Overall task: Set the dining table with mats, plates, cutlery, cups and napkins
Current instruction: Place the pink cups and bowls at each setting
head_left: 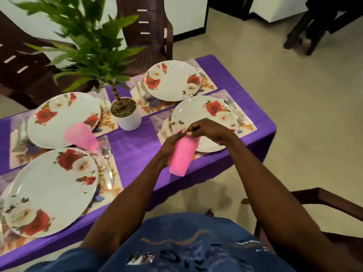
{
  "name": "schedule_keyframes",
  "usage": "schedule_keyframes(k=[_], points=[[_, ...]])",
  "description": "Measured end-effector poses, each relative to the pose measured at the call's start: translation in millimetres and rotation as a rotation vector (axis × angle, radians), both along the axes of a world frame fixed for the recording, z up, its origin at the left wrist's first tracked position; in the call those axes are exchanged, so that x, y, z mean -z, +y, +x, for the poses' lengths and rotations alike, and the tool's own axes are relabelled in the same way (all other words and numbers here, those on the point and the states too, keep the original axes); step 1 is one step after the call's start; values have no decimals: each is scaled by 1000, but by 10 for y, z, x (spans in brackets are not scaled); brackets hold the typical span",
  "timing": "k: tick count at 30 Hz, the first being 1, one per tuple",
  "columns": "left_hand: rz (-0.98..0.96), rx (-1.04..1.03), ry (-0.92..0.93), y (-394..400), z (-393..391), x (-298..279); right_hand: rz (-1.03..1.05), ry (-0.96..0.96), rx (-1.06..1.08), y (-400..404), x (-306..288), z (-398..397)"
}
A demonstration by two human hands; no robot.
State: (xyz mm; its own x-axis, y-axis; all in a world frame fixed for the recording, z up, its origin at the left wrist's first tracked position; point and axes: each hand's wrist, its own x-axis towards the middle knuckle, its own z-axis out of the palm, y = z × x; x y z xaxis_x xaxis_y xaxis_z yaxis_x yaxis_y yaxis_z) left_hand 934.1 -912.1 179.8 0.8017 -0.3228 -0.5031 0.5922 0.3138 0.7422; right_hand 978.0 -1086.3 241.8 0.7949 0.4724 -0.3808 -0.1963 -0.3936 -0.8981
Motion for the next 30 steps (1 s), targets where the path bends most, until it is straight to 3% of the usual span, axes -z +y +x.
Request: schedule_keyframes(k=[10, 19, 22, 27, 30], points=[[0, 30, 24, -1015, 418, -199, -26, -61, -80, -1103, -141, 513], [-140, -52, 71, -1247, 1085, -177, 165, -20, 51, -1433, -171, 1213], [-93, -143, 25, -1381, 1353, -237, 178, -32, 155, -1448, -132, 1426], [-33, -81, -23, -1429, 1729, -319, 174, 37, 214, -1394, -10, 1694], [7, -123, -9, -1417, 1871, -348, 68, -56, 259, -1369, -22, 1865]])
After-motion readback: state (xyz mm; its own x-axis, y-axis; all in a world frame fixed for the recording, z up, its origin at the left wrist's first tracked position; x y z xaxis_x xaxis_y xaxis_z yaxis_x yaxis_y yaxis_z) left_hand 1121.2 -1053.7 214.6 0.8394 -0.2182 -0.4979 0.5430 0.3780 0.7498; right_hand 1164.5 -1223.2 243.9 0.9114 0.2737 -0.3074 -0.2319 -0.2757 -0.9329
